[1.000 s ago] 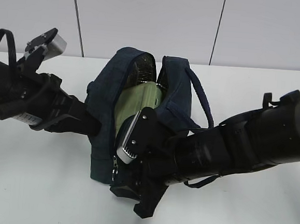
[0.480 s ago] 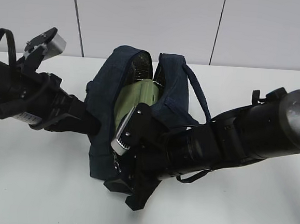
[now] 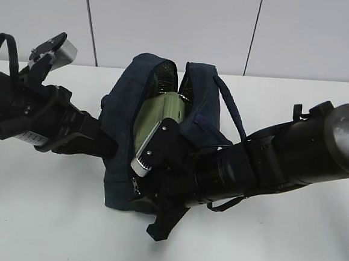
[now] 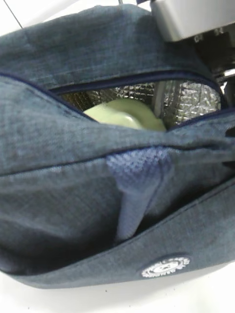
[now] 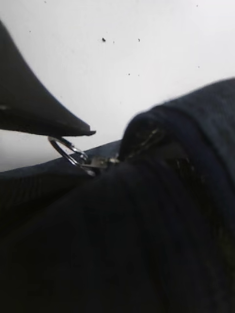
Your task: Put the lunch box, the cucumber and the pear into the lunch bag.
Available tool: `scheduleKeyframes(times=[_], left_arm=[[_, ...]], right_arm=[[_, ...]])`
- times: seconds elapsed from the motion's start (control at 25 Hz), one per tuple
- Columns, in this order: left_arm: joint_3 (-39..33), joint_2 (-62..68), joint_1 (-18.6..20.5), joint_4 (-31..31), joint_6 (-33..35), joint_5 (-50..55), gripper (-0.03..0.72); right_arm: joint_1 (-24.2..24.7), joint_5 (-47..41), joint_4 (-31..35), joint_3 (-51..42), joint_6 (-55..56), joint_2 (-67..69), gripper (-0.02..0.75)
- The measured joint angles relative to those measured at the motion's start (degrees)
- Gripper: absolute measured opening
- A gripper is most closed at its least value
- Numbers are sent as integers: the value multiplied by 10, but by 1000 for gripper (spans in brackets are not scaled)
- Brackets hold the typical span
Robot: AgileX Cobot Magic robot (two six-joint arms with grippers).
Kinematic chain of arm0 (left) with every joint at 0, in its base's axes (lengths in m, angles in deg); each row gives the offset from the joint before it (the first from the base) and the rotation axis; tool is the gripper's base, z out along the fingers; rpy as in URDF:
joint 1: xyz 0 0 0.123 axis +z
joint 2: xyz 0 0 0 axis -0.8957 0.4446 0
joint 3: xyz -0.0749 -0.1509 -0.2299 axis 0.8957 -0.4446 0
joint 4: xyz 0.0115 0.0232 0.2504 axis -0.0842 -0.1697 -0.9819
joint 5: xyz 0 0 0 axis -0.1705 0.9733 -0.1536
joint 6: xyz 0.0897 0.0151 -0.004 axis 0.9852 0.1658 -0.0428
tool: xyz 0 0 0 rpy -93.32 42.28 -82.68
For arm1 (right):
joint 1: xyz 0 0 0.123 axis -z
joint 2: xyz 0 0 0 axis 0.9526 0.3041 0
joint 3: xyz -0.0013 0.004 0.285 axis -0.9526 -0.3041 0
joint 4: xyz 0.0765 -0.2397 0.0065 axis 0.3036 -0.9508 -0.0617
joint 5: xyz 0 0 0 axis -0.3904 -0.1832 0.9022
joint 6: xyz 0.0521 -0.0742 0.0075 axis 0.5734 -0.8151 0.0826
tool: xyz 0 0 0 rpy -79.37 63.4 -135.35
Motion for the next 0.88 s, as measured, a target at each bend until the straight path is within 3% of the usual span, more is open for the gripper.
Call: scheduleKeyframes(times=[0.44,0.64,0.88], left_arm=[[0,0,0,0,0,1,-12],[0,0,0,0,0,2,-12],[0,0,0,0,0,2,-12]], right_arm=[[-1,30,0,0,1,0,191],[-1,35,0,0,5,0,73],[-1,25,1,0,7,0,67]])
